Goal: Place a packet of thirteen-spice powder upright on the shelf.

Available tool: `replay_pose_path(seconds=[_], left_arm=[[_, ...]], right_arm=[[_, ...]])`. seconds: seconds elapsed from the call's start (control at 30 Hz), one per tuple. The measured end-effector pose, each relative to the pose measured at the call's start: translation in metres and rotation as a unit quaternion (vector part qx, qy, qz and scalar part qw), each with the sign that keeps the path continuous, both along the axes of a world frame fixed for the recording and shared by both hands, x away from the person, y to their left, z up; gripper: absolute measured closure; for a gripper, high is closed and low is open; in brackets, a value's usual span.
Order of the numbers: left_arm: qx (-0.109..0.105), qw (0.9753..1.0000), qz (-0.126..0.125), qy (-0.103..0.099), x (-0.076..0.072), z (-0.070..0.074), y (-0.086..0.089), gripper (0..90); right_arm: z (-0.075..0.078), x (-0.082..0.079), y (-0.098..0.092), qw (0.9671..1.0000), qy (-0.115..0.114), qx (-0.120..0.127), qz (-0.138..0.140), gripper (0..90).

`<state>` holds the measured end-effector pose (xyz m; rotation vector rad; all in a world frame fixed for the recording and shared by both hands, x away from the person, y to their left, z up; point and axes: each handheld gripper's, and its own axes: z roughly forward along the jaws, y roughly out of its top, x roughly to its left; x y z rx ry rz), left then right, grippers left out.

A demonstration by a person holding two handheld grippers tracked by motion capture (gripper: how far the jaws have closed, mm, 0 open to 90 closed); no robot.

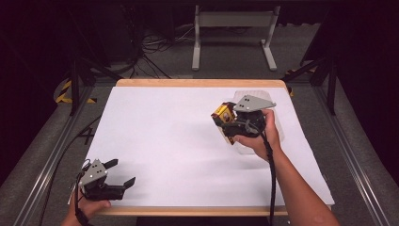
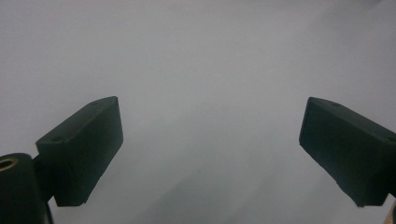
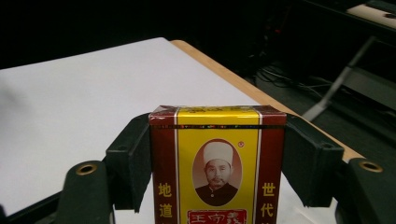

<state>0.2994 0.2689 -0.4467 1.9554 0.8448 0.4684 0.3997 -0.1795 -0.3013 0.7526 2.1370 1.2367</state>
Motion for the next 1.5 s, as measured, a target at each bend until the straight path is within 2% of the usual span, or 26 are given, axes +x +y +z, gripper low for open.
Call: replay_pose_path(seconds=[0.07, 0.17, 0.23, 0.3, 0.33, 0.43, 0.53, 0.6, 0.7, 0.83, 1.03, 1.1, 1.33, 1.5], left_arm=[[0.001, 1.0000, 0.000, 0.000, 0.000, 0.000, 0.000, 6.8], [0.002, 1.0000, 0.001, 0.003, 0.000, -0.001, -0.001, 6.8], [0.002, 1.0000, 0.001, 0.002, 0.000, -0.001, 0.000, 6.9], [0.004, 1.0000, 0.000, 0.000, 0.000, 0.000, 0.000, 7.0], [0.004, 1.0000, 0.000, 0.000, 0.000, 0.000, 0.000, 7.0], [0.006, 1.0000, 0.001, -0.001, 0.000, 0.000, 0.000, 7.0], [0.005, 1.0000, 0.002, -0.002, 0.000, 0.000, 0.001, 6.9], [0.007, 1.0000, 0.002, -0.002, 0.000, -0.001, 0.000, 7.0], [0.013, 0.9999, 0.001, -0.002, -0.001, -0.001, -0.002, 6.9], [0.010, 0.9999, 0.002, -0.005, -0.001, -0.001, -0.002, 7.0], [0.012, 0.9999, -0.001, -0.004, -0.001, -0.001, -0.001, 6.9], [0.011, 0.9999, -0.003, -0.004, -0.001, -0.001, -0.001, 7.0], [0.011, 0.9999, -0.004, -0.002, -0.001, -0.002, -0.001, 7.0], [0.013, 0.9999, -0.005, -0.003, -0.002, -0.001, -0.001, 7.0]], right_arm=[[-0.003, 0.006, -0.011, 0.9997, 0.005, 0.016, -0.018, 32.9], [-0.007, 0.011, -0.021, 0.9989, -0.004, 0.016, -0.044, 32.9], [-0.010, 0.015, -0.030, 0.9975, -0.003, 0.030, -0.064, 32.9], [-0.013, 0.018, -0.038, 0.9960, -0.005, 0.035, -0.082, 32.9], [-0.013, 0.018, -0.038, 0.9960, -0.005, 0.035, -0.082, 32.9], [-0.020, 0.023, -0.051, 0.9914, -0.008, 0.049, -0.121, 32.9], [-0.026, 0.025, -0.061, 0.9871, -0.011, 0.061, -0.147, 32.9], [-0.030, 0.026, -0.066, 0.9850, -0.013, 0.071, -0.157, 32.9], [-0.035, 0.025, -0.073, 0.9797, -0.015, 0.088, -0.179, 32.9], [-0.040, 0.025, -0.077, 0.9765, -0.014, 0.094, -0.193, 32.9], [-0.047, 0.023, -0.080, 0.9748, -0.014, 0.097, -0.200, 32.9], [-0.050, 0.024, -0.082, 0.9731, -0.010, 0.102, -0.207, 32.9], [-0.054, 0.025, -0.086, 0.9715, -0.001, 0.104, -0.213, 32.7], [-0.054, 0.019, -0.088, 0.9724, 0.007, 0.093, -0.214, 32.6]])
